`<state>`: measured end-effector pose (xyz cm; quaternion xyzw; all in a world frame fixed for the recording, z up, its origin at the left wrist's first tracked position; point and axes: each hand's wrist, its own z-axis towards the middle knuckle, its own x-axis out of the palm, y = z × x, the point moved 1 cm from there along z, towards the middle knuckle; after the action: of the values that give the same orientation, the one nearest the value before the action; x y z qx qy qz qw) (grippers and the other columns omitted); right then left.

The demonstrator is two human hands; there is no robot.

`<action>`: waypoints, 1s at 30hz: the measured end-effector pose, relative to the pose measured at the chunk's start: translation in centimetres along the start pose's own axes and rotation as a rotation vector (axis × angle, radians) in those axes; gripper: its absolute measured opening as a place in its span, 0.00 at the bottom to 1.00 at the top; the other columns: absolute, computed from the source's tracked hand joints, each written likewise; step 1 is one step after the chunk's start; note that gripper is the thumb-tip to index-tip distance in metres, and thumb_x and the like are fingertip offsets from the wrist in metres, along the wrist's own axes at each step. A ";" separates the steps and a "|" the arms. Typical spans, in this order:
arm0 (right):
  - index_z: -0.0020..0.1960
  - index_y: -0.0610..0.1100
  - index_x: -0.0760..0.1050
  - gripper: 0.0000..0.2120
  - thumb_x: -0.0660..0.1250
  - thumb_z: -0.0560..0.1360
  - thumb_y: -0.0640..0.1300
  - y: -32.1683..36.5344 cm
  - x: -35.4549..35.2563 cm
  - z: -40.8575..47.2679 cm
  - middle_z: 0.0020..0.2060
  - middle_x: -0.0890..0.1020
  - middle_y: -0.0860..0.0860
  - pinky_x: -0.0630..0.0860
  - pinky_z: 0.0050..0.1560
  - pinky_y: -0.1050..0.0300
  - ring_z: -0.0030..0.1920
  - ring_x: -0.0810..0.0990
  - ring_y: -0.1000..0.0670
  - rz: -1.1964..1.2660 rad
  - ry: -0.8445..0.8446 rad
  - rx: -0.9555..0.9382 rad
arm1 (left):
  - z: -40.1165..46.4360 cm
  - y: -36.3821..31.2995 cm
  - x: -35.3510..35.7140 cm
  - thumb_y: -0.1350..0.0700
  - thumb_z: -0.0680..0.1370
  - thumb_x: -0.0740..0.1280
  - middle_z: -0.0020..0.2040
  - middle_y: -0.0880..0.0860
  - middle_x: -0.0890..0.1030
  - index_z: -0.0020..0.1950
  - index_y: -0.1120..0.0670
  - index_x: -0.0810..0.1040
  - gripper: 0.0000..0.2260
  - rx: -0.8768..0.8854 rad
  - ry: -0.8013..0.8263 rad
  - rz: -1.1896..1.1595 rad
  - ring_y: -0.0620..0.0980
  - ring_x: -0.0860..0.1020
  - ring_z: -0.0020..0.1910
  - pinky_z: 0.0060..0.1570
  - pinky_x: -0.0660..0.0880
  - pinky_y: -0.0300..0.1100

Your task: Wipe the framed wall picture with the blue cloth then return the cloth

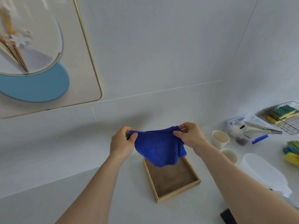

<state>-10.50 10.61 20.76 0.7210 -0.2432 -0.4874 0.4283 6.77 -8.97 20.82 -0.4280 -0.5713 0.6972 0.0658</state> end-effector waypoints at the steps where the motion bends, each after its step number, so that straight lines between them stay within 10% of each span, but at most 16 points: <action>1: 0.45 0.49 0.80 0.05 0.76 0.75 0.43 -1.2 0.0 0.6 0.46 0.86 0.45 0.83 0.45 0.48 0.45 0.85 0.43 -0.018 0.003 0.011 | 0.2 0.5 1.2 0.56 0.82 0.68 0.49 0.46 0.82 0.57 0.51 0.81 0.05 -0.020 0.009 -0.002 0.51 0.80 0.51 0.51 0.77 0.46; 19: 0.58 0.49 0.80 0.08 0.72 0.78 0.46 -16.4 3.8 4.2 0.51 0.85 0.48 0.74 0.46 0.54 0.48 0.80 0.45 -0.421 0.078 0.040 | 0.2 10.5 15.2 0.58 0.82 0.67 0.49 0.43 0.81 0.53 0.43 0.77 0.08 -0.177 0.196 0.224 0.47 0.78 0.47 0.49 0.73 0.42; 30: 0.81 0.48 0.62 0.28 0.57 0.84 0.58 -18.9 5.0 3.3 0.78 0.69 0.47 0.64 0.77 0.46 0.80 0.62 0.43 -0.895 0.282 -0.163 | -1.5 12.1 17.9 0.47 0.83 0.65 0.74 0.46 0.74 0.78 0.45 0.67 0.22 0.035 0.424 0.559 0.50 0.75 0.71 0.68 0.74 0.45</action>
<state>-12.71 15.24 1.64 0.7781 0.1909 -0.5388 0.2603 1.39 -1.56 1.15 -0.7021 -0.3935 0.5935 -0.0029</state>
